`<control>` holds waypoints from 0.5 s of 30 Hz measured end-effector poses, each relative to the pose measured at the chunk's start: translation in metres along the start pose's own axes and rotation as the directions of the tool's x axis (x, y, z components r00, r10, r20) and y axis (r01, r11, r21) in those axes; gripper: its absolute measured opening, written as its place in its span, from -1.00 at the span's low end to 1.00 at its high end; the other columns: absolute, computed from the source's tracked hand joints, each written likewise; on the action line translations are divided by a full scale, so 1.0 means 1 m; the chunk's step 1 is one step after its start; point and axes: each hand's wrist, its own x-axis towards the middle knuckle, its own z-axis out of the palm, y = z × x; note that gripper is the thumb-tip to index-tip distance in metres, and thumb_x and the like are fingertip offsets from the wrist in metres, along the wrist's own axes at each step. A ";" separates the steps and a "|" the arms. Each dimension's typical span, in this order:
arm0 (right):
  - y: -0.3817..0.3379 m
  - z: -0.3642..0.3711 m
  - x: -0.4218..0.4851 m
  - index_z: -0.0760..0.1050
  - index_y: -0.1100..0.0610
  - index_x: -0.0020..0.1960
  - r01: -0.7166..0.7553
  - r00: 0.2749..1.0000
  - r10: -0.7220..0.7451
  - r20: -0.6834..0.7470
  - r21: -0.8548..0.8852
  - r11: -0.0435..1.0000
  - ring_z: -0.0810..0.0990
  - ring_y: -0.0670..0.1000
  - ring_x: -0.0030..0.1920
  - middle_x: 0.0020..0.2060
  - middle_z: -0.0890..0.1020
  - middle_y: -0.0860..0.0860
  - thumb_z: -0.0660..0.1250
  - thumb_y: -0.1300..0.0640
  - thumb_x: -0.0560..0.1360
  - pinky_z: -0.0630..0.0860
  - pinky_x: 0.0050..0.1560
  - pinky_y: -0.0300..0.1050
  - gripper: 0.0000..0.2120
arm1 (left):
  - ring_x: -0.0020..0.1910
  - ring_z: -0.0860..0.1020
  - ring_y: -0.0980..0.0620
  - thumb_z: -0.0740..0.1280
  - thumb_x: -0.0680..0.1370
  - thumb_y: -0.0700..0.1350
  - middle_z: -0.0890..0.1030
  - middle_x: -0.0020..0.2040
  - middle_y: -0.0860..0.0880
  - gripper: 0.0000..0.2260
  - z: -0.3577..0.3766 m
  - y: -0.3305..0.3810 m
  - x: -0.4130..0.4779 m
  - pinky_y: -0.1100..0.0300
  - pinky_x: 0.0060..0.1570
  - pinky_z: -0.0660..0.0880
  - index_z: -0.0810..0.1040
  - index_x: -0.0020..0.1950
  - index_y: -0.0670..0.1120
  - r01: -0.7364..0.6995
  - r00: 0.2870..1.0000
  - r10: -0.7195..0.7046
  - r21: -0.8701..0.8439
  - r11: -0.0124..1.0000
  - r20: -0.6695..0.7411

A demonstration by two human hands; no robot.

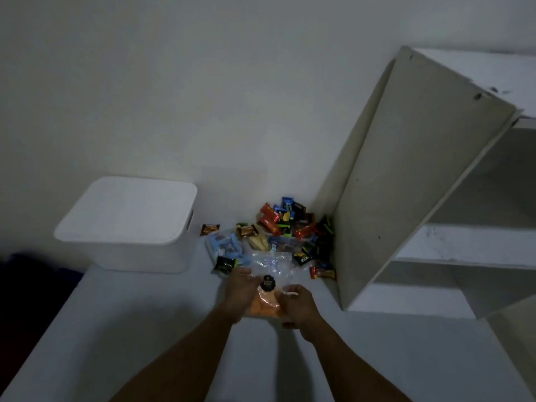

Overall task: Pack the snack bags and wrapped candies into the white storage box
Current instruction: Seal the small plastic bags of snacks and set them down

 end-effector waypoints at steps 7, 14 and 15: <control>0.059 0.007 0.025 0.50 0.11 -0.22 -0.046 0.999 0.044 -0.017 -0.178 0.983 0.56 0.03 -0.31 -0.31 0.57 0.07 0.46 0.15 0.46 0.49 -0.30 -0.14 -0.85 | 0.18 0.60 -0.08 0.45 0.47 -0.01 0.68 0.03 -0.17 -0.59 0.009 -0.090 0.023 0.23 0.12 0.41 0.59 0.19 -0.26 0.003 0.991 -0.065 0.479 0.878 0.113; 0.061 -0.012 0.051 0.61 0.11 -0.17 -0.025 0.994 -0.020 -0.107 -0.408 0.912 0.63 0.04 -0.11 -0.21 0.66 0.03 0.42 0.03 0.43 0.45 -0.15 -0.20 -0.86 | 0.23 0.53 -0.10 0.44 0.51 -0.05 0.56 0.26 -0.15 -0.57 0.013 -0.072 0.034 0.19 0.24 0.39 0.49 0.31 -0.20 -0.075 0.992 0.000 0.575 0.814 0.129; 0.057 -0.013 0.057 0.63 0.14 -0.06 -0.008 0.990 -0.048 -0.129 -0.400 0.917 0.62 0.02 -0.03 -0.11 0.67 0.02 0.42 0.04 0.46 0.45 -0.06 -0.21 -0.83 | 0.21 0.54 -0.12 0.44 0.51 -0.08 0.57 0.22 -0.18 -0.62 0.015 -0.067 0.037 0.14 0.25 0.41 0.53 0.27 -0.21 -0.156 0.985 0.077 0.585 0.796 0.158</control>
